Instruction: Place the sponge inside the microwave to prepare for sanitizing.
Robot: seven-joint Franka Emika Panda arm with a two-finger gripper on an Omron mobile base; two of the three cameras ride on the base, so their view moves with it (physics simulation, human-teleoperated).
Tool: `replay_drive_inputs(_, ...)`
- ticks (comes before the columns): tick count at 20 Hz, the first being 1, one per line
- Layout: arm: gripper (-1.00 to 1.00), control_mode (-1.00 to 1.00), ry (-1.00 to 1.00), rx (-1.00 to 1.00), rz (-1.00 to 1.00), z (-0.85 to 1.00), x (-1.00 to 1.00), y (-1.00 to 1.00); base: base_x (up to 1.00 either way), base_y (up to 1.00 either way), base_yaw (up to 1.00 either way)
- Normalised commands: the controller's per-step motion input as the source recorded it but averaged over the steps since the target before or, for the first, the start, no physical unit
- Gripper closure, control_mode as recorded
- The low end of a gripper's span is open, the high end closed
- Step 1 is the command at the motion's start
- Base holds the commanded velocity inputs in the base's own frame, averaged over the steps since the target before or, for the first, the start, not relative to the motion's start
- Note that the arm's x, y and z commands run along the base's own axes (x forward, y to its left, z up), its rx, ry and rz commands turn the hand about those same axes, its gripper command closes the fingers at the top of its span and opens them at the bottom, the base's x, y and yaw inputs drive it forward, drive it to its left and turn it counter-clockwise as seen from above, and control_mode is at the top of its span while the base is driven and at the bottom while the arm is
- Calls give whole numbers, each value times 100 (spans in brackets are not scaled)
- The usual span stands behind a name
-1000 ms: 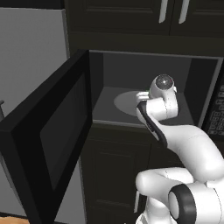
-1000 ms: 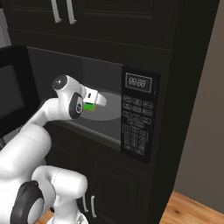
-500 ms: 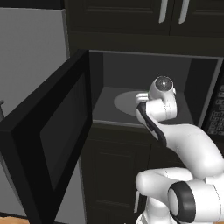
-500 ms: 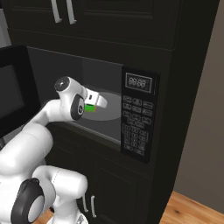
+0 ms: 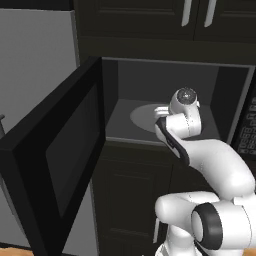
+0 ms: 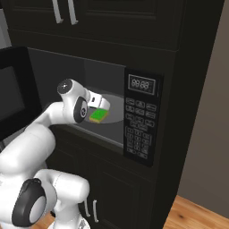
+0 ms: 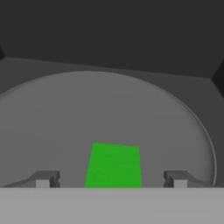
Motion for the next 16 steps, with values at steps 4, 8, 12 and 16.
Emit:
replay_drive_inputs(4, -100, -100, 0, 0, 0, 0, 4, 0, 0, 0, 0)
replay_drive_inputs(8, -100, -100, 0, 0, 0, 0, 0, 0, 0, 0, 0)
replay_drive_inputs(12, -100, -100, 0, 0, 0, 0, -16, 5, 0, 0, 0)
replay_drive_inputs(16, -100, -100, -7, 0, 0, 0, -69, 3, 0, 0, 0)
